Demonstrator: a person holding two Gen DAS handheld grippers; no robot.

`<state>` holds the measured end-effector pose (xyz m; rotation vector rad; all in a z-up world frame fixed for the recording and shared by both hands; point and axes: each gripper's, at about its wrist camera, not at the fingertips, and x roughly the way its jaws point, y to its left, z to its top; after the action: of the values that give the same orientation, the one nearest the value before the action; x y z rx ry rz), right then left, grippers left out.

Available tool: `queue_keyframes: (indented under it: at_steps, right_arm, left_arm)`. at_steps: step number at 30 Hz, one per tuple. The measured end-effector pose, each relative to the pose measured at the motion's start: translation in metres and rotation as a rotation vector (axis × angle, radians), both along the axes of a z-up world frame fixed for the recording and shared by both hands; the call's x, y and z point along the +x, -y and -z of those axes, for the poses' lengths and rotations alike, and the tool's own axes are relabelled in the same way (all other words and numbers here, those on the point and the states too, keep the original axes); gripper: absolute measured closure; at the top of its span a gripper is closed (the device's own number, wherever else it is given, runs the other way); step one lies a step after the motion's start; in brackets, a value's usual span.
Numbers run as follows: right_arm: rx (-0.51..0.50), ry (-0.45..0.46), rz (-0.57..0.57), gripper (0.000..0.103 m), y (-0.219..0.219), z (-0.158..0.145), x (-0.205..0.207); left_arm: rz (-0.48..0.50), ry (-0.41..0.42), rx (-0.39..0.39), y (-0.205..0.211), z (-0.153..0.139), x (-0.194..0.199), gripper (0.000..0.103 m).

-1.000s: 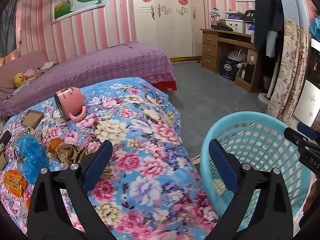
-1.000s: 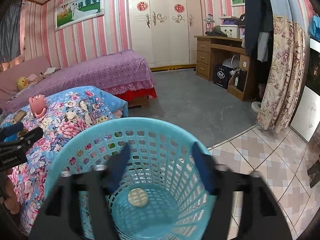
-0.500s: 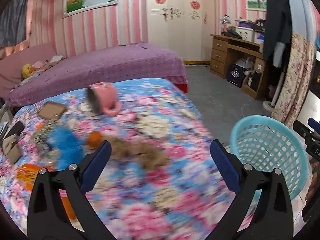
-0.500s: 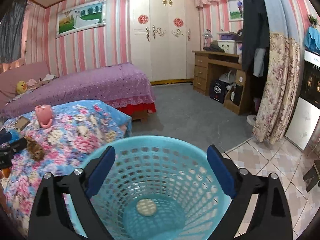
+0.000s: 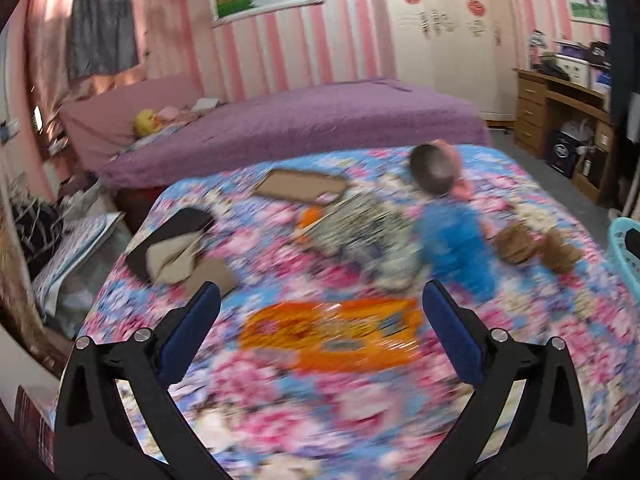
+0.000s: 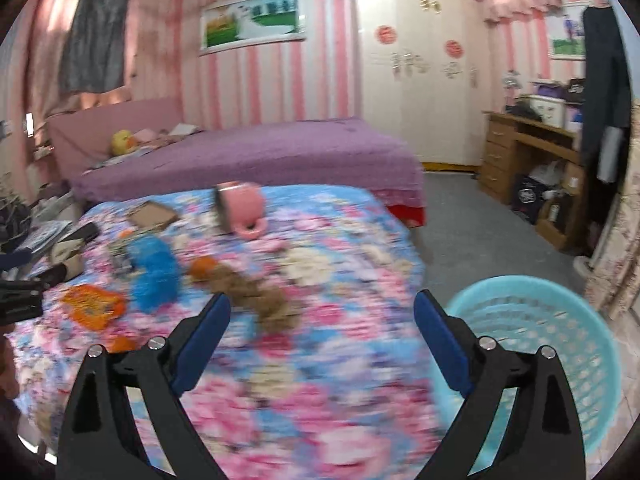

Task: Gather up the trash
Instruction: 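Grasp the orange snack wrapper with the left gripper while the right gripper grasps the orange peel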

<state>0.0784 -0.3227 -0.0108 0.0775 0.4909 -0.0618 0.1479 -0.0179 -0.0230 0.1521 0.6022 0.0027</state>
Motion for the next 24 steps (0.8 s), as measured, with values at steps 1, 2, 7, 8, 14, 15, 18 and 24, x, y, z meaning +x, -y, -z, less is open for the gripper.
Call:
queue_keyframes:
  at_steps: [1, 2, 7, 8, 14, 15, 18, 24]
  right_arm:
    - [0.003, -0.007, -0.016, 0.012, -0.009, 0.002, 0.002]
    - [0.004, -0.020, -0.033, 0.012, -0.019, 0.005, 0.005]
    - [-0.005, -0.065, -0.079, 0.012, -0.064, 0.017, 0.017]
    - [-0.002, -0.066, -0.086, 0.012, -0.070, 0.017, 0.018]
    - [-0.016, -0.109, -0.160, 0.012, -0.113, 0.028, 0.024]
    - [-0.021, -0.119, -0.173, 0.012, -0.118, 0.030, 0.024]
    - [-0.054, -0.161, -0.217, 0.014, -0.140, 0.041, 0.026]
    - [-0.087, -0.247, -0.298, 0.055, -0.160, 0.061, 0.034]
  left_arm:
    - [-0.021, -0.007, 0.004, -0.011, 0.005, 0.000, 0.005]
    - [-0.032, -0.017, 0.002, -0.020, 0.010, 0.000, 0.005]
    - [-0.066, -0.066, -0.016, -0.050, 0.027, 0.001, 0.005]
    - [-0.071, -0.067, -0.026, -0.057, 0.027, 0.001, 0.005]
    - [-0.094, -0.099, -0.077, -0.077, 0.034, 0.006, 0.005]
    - [-0.094, -0.109, -0.078, -0.079, 0.035, 0.008, 0.005]
    - [-0.094, -0.128, -0.075, -0.082, 0.040, 0.013, 0.005]
    - [-0.072, -0.177, -0.124, -0.083, 0.047, 0.027, 0.006]
